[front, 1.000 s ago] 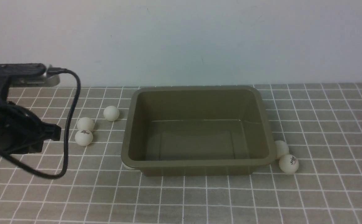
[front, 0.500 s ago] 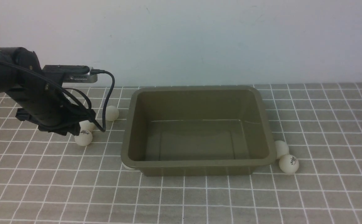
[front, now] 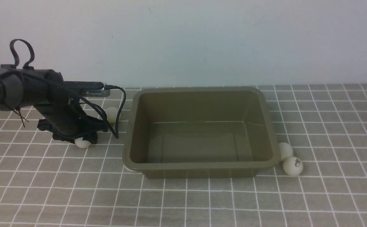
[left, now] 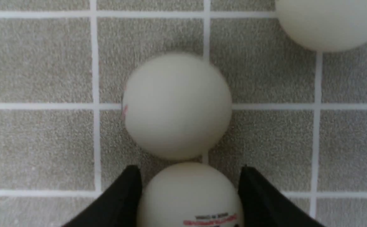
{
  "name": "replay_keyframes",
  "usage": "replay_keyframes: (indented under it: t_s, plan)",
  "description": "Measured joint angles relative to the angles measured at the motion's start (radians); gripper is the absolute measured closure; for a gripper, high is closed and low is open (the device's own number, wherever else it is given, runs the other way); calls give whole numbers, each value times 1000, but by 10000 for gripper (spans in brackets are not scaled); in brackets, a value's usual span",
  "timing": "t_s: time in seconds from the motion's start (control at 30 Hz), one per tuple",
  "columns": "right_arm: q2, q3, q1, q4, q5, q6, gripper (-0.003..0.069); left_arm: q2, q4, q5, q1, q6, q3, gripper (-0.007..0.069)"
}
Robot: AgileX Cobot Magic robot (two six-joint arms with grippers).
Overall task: Put the table tennis balls into the box on the grey coffee tablecloth.
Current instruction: 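Reach for and grasp a ping pong ball on the table beside the basket, then drop the ball into the bin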
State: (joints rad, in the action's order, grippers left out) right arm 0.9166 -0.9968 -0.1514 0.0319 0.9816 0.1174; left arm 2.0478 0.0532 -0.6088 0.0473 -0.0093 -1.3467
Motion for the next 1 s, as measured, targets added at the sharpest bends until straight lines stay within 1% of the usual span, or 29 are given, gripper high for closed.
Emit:
replay_keyframes:
  t_s: [0.03, 0.07, 0.2, 0.23, 0.27, 0.4, 0.47, 0.53, 0.6, 0.67, 0.8, 0.83, 0.87, 0.93, 1.0]
  plan:
    - [0, 0, 0, -1, 0, 0, 673, 0, 0, 0, 0, 0, 0, 281]
    - [0, 0, 0, -5, 0, 0, 673, -12, -5, -79, 0, 0, -18, 275]
    - [21, -4, 0, -21, 8, 14, 673, -116, 4, -306, 0, 2, -58, 275]
    - [21, -4, 0, -21, 8, 14, 673, -116, 7, -306, 1, 2, -60, 275]
    - [53, -4, 0, -32, 30, 19, 673, -187, 44, -363, 8, 23, -64, 275]
    - [178, -4, 0, -26, 61, 20, 673, -346, 176, -372, 57, 103, -70, 275]
    - [259, -4, 0, -26, 56, 19, 669, -398, 246, -358, 107, 159, -72, 275]
    - [346, -4, 0, -12, 33, -1, 649, -421, 311, -340, 160, 220, -73, 275]
    - [420, -4, 0, 17, -5, -32, 615, -413, 339, -317, 226, 275, -73, 275]
    - [497, -4, 0, 57, -50, -72, 541, -390, 345, -297, 267, 282, -73, 275]
    - [631, -4, 0, 113, -132, -117, 342, -293, 352, -218, 333, 262, -73, 275]
    - [649, -4, 0, 117, -146, -127, 309, -272, 352, -204, 340, 250, -73, 268]
    - [683, -4, 0, 122, -172, -131, 249, -240, 352, -184, 346, 232, -72, 249]
    - [726, -4, 0, 125, -205, -132, 176, -215, 352, -170, 348, 213, -72, 204]
    - [784, -4, 0, 135, -250, -150, 97, -197, 349, -168, 349, 202, -72, 113]
